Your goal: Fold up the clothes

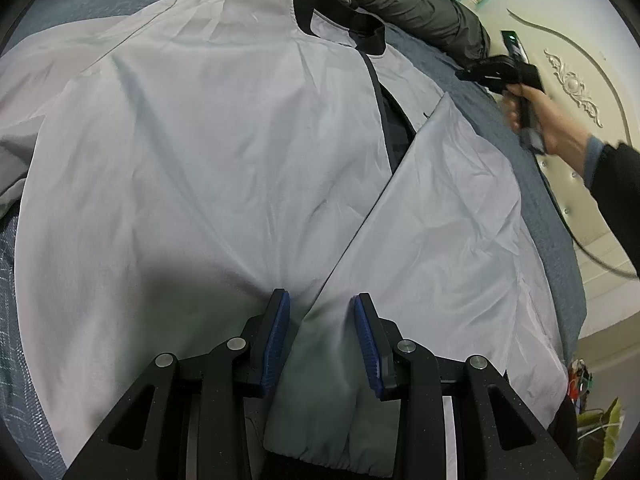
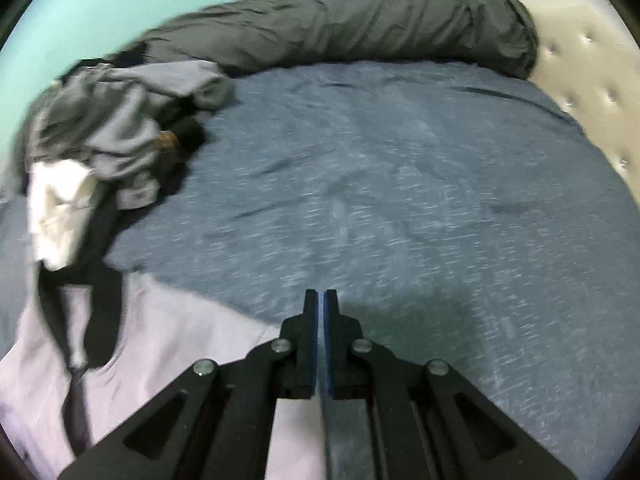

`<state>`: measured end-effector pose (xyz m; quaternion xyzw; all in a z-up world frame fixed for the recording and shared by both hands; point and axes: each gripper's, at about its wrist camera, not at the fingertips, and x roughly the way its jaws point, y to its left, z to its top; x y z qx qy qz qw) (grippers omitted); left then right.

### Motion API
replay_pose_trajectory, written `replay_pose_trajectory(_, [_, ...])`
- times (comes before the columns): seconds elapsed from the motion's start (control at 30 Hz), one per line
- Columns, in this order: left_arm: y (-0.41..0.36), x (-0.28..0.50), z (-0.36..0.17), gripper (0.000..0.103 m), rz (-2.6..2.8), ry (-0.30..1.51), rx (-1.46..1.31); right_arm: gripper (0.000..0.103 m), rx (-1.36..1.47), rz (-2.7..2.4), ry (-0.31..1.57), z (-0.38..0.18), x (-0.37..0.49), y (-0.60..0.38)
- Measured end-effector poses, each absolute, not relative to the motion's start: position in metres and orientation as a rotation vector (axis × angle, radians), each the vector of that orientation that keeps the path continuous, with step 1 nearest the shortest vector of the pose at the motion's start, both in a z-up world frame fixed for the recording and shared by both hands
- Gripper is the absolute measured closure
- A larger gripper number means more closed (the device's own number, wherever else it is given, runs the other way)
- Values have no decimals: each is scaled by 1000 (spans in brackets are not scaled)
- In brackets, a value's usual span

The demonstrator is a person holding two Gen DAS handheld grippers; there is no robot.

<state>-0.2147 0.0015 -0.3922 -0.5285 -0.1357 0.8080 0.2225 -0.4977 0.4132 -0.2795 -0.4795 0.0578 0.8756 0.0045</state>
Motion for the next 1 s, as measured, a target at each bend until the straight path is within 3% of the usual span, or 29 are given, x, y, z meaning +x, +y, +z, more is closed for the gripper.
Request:
replay_pose_trajectory(0.2, [4,-210,-390,66,2241,-358,-1458,101,-1701,2740,180,-304,-477,392])
replay_pose_trajectory(0.57, [6,-213,-389,66,2230,-368,-1472,100,-1620,2698,228,-293,-463,416])
replay_pose_trajectory(0.67, [6,-213,-388,64,2224,-377,-1474,91,-1625,2764,203,-281,-431,418])
replay_pose_trajectory(0.73, [6,-212,-386,61,2213,-386,-1474,79,-1629,2799,185,-277,-403,420])
replay_pose_trajectory(1.0, [1,-197,-373,53,2207,-391,-1464,73,-1681,2807,147,-287,-304,431])
